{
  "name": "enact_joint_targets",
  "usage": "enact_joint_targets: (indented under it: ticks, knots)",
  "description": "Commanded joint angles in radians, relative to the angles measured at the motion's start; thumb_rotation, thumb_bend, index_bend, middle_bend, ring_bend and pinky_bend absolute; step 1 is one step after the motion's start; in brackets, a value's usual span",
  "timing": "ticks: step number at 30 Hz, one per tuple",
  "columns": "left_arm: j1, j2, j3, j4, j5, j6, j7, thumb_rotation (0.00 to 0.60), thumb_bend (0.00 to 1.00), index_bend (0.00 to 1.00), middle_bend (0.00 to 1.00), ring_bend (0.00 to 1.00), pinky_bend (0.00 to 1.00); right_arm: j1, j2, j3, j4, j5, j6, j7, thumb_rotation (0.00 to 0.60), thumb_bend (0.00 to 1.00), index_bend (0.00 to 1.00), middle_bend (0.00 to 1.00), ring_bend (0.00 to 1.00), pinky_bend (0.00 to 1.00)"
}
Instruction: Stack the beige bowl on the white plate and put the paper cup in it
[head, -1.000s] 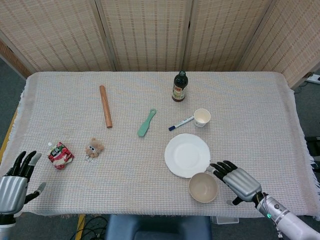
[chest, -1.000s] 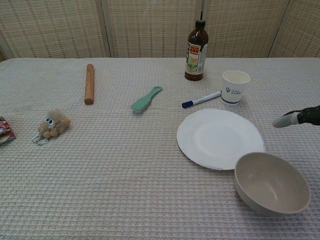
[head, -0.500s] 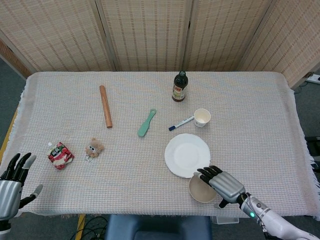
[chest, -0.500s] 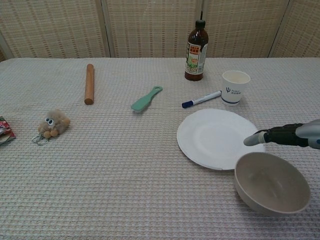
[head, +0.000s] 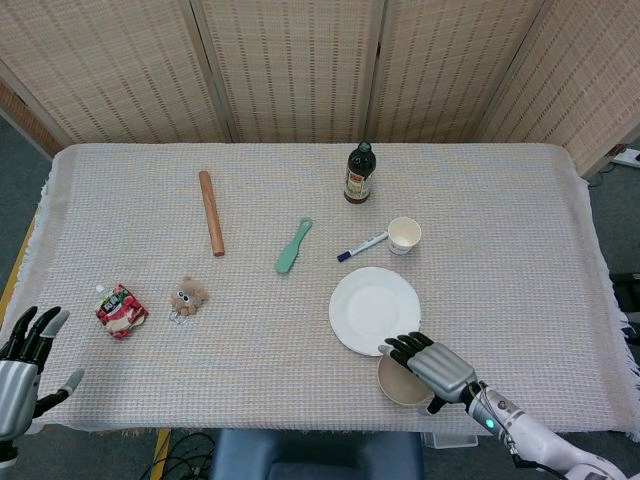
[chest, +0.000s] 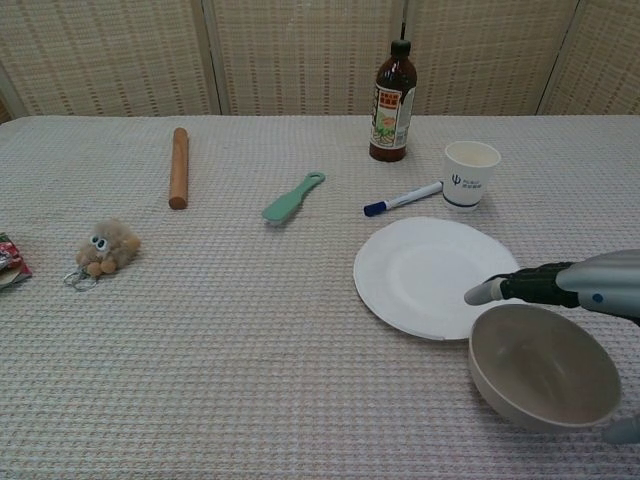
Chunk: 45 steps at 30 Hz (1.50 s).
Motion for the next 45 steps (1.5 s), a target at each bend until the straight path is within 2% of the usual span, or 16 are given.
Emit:
enact_joint_targets:
  ticks: [1, 11, 14, 15, 19, 25, 33, 45]
  knots:
    - [0.0, 0.002, 0.0, -0.001, 0.002, 0.0, -0.005, 0.6, 0.26, 0.13, 0.16, 0.08, 0.45, 0.004, -0.012, -0.003, 0.008, 0.009, -0.002, -0.005, 0.6, 0.0, 0.0, 0.0, 0.0, 0.0]
    - [0.002, 0.006, 0.0, -0.001, 0.004, -0.002, -0.016, 0.6, 0.26, 0.13, 0.16, 0.08, 0.45, 0.016, -0.043, -0.016, 0.041, 0.007, -0.004, -0.006, 0.6, 0.0, 0.0, 0.0, 0.0, 0.0]
    - [0.001, 0.005, -0.001, 0.001, 0.003, -0.003, -0.016, 0.6, 0.26, 0.14, 0.16, 0.08, 0.45, 0.015, -0.051, -0.017, 0.051, 0.0, 0.007, -0.004, 0.6, 0.04, 0.0, 0.0, 0.0, 0.0]
    - [0.001, 0.005, -0.002, 0.001, 0.003, -0.004, -0.015, 0.6, 0.26, 0.14, 0.16, 0.08, 0.45, 0.013, -0.057, -0.017, 0.056, -0.005, 0.016, -0.003, 0.6, 0.07, 0.0, 0.0, 0.0, 0.03]
    - [0.002, 0.004, -0.002, 0.0, 0.005, -0.002, -0.013, 0.6, 0.26, 0.13, 0.16, 0.08, 0.45, 0.005, -0.071, -0.02, 0.071, -0.02, 0.041, 0.008, 0.6, 0.16, 0.0, 0.0, 0.07, 0.24]
    - [0.004, 0.005, -0.002, 0.0, 0.006, -0.001, -0.013, 0.6, 0.26, 0.14, 0.16, 0.08, 0.45, 0.001, -0.078, -0.027, 0.086, -0.026, 0.052, 0.015, 0.6, 0.2, 0.0, 0.04, 0.14, 0.32]
    - [0.003, 0.003, -0.003, 0.002, 0.008, -0.004, -0.011, 0.6, 0.26, 0.13, 0.16, 0.08, 0.45, -0.002, -0.063, -0.016, 0.077, -0.043, 0.091, 0.032, 0.6, 0.21, 0.0, 0.04, 0.15, 0.33]
    - [0.0, 0.0, -0.004, 0.004, 0.006, -0.012, -0.005, 0.6, 0.26, 0.13, 0.16, 0.08, 0.45, 0.031, 0.034, 0.071, -0.007, 0.013, 0.133, 0.052, 0.6, 0.21, 0.0, 0.05, 0.15, 0.33]
